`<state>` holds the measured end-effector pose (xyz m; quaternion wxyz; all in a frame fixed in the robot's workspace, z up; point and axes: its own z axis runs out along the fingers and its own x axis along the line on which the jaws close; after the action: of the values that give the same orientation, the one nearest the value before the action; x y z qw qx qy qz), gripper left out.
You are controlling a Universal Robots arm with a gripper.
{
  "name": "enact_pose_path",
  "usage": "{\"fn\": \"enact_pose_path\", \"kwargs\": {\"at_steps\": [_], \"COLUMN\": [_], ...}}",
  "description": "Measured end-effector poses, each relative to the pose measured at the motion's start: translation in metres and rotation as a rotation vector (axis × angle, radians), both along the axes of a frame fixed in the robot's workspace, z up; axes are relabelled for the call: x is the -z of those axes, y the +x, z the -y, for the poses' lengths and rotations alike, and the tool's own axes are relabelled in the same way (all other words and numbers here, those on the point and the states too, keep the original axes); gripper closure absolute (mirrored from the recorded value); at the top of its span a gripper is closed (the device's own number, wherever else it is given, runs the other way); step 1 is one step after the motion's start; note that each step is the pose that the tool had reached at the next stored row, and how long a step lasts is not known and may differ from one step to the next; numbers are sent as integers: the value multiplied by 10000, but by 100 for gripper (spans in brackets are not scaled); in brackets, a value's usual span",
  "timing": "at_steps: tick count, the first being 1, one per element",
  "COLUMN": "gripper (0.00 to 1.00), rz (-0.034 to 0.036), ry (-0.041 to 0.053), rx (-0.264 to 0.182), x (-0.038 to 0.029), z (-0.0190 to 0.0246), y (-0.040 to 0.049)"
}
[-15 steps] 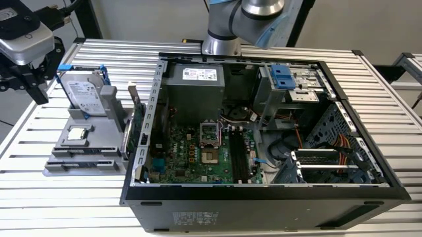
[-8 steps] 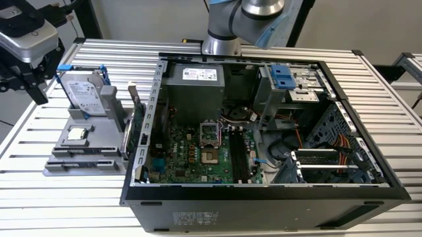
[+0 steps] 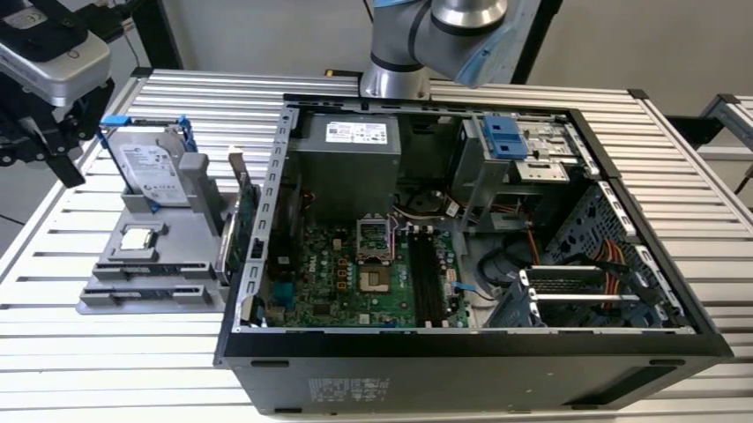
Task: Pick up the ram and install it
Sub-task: 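Pick up the ram and move it above insertion slot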
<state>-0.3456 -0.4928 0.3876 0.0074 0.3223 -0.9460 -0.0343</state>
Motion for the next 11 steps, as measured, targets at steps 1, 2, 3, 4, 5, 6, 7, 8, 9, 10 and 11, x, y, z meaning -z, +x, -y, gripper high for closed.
{"fn": "enact_pose_path", "kwargs": {"at_steps": [1, 2, 3, 4, 5, 6, 7, 8, 9, 10, 11], "gripper": [100, 100, 100, 100, 100, 100, 100, 100, 100, 100, 100], "rz": [0, 0, 0, 0, 0, 0, 0, 0, -1, 0, 0], "ry": [-1, -2, -3, -3, -5, -5, -6, -7, -7, -8, -8], "rx": [-100, -201, -292, -389, -484, -577, -675, -761, -863, -959, -1050], "x": [0, 0, 0, 0, 0, 0, 0, 0, 0, 0, 0], "z": [0, 0, 0, 0, 0, 0, 0, 0, 0, 0, 0], "y": [0, 0, 0, 0, 0, 0, 0, 0, 0, 0, 0]}}
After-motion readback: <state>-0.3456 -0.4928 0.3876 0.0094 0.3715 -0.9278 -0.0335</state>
